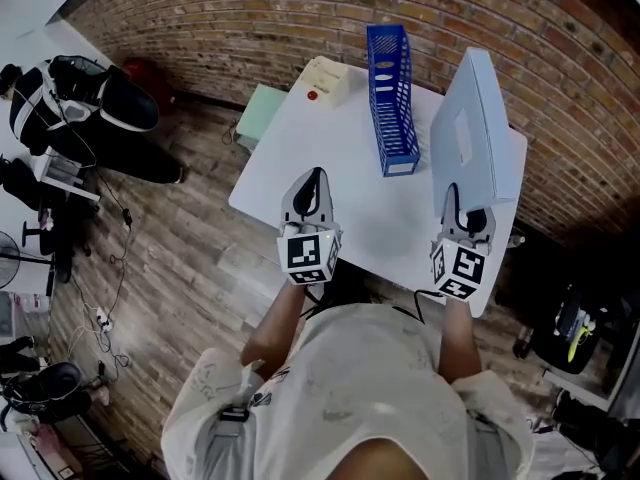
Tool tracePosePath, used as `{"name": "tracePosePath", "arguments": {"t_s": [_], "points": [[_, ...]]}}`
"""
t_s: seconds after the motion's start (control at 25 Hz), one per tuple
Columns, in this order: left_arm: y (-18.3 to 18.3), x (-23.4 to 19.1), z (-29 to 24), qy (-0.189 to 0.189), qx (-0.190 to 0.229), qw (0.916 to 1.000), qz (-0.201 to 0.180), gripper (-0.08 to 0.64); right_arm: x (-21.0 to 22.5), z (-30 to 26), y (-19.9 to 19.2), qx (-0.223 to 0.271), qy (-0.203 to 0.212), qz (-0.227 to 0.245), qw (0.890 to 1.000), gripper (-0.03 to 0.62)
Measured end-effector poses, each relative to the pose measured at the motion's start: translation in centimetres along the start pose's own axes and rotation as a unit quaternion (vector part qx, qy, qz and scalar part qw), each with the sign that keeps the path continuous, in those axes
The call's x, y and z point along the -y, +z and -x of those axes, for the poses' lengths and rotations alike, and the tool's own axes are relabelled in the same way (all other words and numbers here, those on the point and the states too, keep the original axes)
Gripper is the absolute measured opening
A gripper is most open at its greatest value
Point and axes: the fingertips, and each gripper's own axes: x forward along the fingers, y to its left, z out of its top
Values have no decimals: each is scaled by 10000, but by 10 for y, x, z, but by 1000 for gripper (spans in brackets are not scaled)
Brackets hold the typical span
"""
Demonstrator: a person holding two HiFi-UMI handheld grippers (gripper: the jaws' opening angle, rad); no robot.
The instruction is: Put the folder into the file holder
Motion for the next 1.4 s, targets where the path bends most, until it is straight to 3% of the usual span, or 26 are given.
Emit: {"name": "tracePosePath", "arguments": {"t_s": [0.6,0.88,1.12,1.4], "points": [[-15,6,-13,-37,-150,9998,89,12,4,-11,7,-15,46,139,9999,172],[-16,6,-10,11,-146,9998,95,12,6,-5,66,658,105,176,9976,172],[-5,-15,-5,85,-3,9999,105,12,-19,-2,135,1471,303,282,9883,173],[-14,15,-19,158,-85,9998,35,12,0,-10,172,2085,546,224,9762,172]]}}
